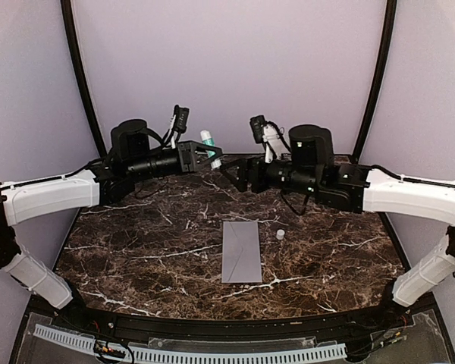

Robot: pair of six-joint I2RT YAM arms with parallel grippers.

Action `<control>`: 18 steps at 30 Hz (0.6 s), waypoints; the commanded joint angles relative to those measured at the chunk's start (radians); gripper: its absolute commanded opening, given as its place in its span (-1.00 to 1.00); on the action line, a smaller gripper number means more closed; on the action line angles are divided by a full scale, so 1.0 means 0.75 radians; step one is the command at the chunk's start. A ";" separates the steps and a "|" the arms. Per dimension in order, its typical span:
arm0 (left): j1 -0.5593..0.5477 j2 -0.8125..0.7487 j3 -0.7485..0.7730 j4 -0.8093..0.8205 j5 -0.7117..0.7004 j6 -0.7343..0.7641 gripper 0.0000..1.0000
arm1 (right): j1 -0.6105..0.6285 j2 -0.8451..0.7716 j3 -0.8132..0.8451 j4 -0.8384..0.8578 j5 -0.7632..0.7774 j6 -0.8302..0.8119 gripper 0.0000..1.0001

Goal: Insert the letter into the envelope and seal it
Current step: Screw the solid glue.

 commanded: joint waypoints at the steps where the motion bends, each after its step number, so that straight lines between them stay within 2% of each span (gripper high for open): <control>1: 0.065 -0.058 -0.069 0.270 0.269 -0.085 -1.00 | -0.121 -0.135 -0.171 0.345 -0.476 0.085 0.57; 6: 0.074 -0.056 -0.099 0.433 0.509 -0.105 -1.00 | -0.196 -0.166 -0.264 0.602 -0.798 0.185 0.46; 11: 0.074 -0.044 -0.137 0.708 0.679 -0.221 -1.00 | -0.203 -0.076 -0.222 0.805 -1.127 0.294 0.27; 18: 0.072 -0.008 -0.146 0.855 0.763 -0.305 -1.00 | -0.192 0.009 -0.164 0.814 -1.156 0.319 0.06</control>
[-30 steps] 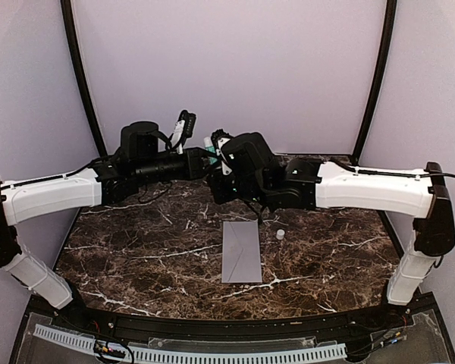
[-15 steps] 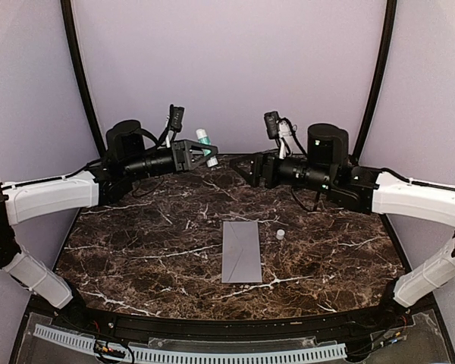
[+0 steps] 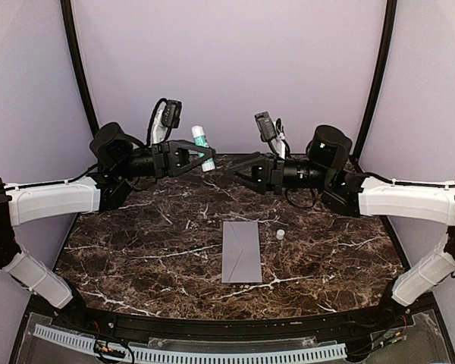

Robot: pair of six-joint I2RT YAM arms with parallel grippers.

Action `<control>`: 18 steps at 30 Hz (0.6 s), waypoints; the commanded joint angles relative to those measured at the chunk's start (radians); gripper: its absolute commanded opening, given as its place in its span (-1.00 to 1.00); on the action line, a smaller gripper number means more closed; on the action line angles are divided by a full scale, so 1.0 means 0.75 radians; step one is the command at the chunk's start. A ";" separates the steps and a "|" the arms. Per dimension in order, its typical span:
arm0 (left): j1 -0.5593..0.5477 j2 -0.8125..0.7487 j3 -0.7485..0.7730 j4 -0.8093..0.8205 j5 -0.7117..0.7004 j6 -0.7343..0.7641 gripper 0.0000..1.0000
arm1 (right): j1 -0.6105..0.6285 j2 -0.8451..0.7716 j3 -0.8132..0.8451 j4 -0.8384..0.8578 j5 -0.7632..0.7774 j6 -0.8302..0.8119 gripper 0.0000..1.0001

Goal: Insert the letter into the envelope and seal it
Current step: Screw the solid glue.

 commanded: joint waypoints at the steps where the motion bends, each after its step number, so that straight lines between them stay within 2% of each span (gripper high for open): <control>1: -0.004 -0.007 -0.013 0.162 0.098 -0.057 -1.00 | 0.009 0.043 0.072 0.097 -0.095 0.039 0.04; 18: -0.023 -0.026 -0.006 0.031 0.084 0.031 -1.00 | 0.076 0.179 0.207 0.081 -0.114 0.042 -0.18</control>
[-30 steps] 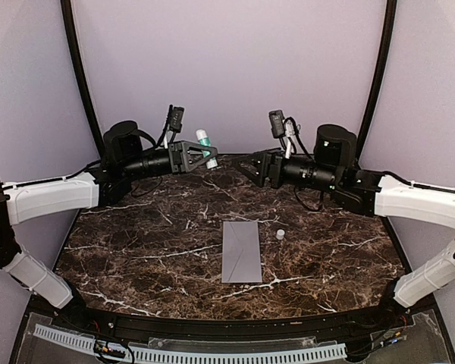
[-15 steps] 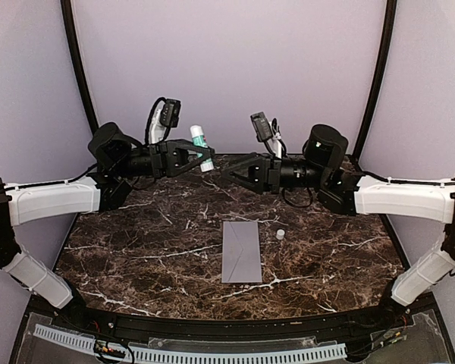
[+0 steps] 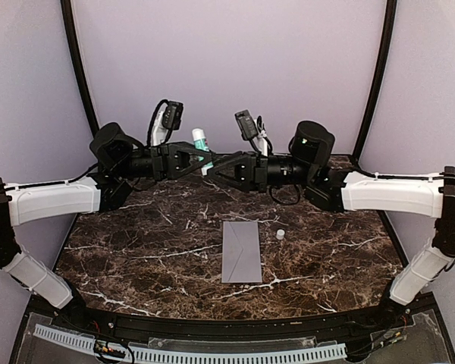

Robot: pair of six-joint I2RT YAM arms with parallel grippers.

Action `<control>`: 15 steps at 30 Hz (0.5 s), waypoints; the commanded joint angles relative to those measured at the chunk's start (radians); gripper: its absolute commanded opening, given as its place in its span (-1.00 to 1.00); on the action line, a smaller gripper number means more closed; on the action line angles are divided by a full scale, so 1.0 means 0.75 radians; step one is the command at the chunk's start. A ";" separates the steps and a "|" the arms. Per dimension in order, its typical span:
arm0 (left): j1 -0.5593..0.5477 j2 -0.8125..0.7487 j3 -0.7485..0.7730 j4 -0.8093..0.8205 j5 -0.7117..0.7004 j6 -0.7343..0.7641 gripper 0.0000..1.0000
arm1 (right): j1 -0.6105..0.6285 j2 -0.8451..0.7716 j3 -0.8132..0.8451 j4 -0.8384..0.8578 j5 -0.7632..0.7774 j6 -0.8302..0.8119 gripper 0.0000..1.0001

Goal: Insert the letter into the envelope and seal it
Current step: Screw the solid glue.

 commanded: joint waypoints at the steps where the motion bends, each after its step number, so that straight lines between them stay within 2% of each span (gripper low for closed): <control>1: -0.010 -0.026 -0.007 0.004 0.013 0.031 -1.00 | 0.017 0.013 0.045 0.046 -0.023 0.009 -0.20; 10: -0.017 -0.030 -0.002 -0.057 -0.008 0.083 -1.00 | 0.017 0.016 0.042 0.053 0.005 0.020 -0.46; 15: -0.026 -0.052 0.022 -0.264 -0.077 0.238 -1.00 | 0.017 0.009 0.031 0.041 0.042 0.010 -0.54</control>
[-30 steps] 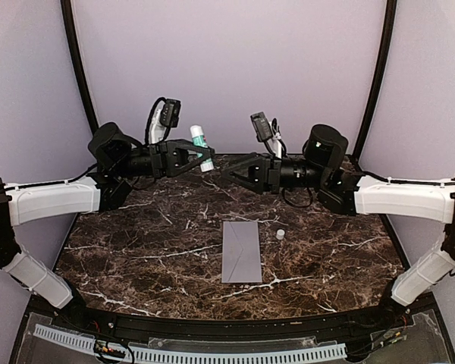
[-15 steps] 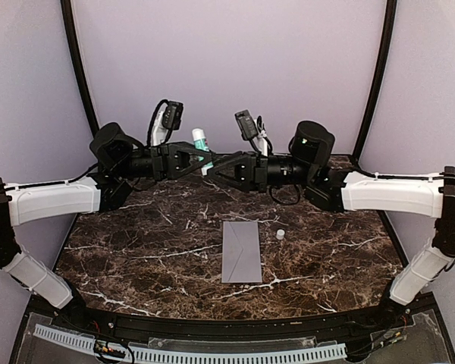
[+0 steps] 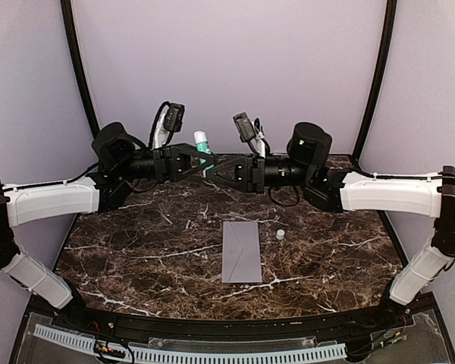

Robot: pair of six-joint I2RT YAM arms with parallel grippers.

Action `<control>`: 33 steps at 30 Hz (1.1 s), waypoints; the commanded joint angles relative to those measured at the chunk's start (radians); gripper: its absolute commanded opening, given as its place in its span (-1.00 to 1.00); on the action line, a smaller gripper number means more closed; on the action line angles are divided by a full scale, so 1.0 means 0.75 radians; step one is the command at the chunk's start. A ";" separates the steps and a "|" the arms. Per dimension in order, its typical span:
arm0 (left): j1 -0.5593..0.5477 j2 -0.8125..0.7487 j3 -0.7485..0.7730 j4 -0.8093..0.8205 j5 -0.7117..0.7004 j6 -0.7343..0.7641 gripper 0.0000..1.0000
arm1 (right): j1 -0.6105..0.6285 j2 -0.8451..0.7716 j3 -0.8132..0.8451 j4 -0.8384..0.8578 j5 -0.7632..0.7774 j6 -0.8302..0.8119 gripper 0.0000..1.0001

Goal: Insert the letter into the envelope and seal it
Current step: Screw the solid glue.

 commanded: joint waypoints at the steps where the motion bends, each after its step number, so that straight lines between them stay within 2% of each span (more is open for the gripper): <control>1: -0.022 -0.048 0.034 -0.258 -0.081 0.173 -1.00 | 0.012 -0.007 0.026 0.067 0.030 -0.014 -0.55; 8: -0.067 -0.061 0.103 -0.594 -0.260 0.447 -1.00 | 0.010 -0.042 0.008 -0.011 0.154 -0.073 -0.67; 19: -0.097 -0.050 0.135 -0.741 -0.472 0.495 -1.00 | 0.028 -0.092 0.020 -0.228 0.493 -0.201 -0.99; 27: -0.103 -0.031 0.168 -0.828 -0.616 0.479 -1.00 | 0.100 -0.088 0.108 -0.475 0.940 -0.303 -1.00; 33: -0.107 -0.005 0.176 -0.849 -0.723 0.421 -1.00 | 0.191 0.027 0.309 -0.699 1.351 -0.353 -1.00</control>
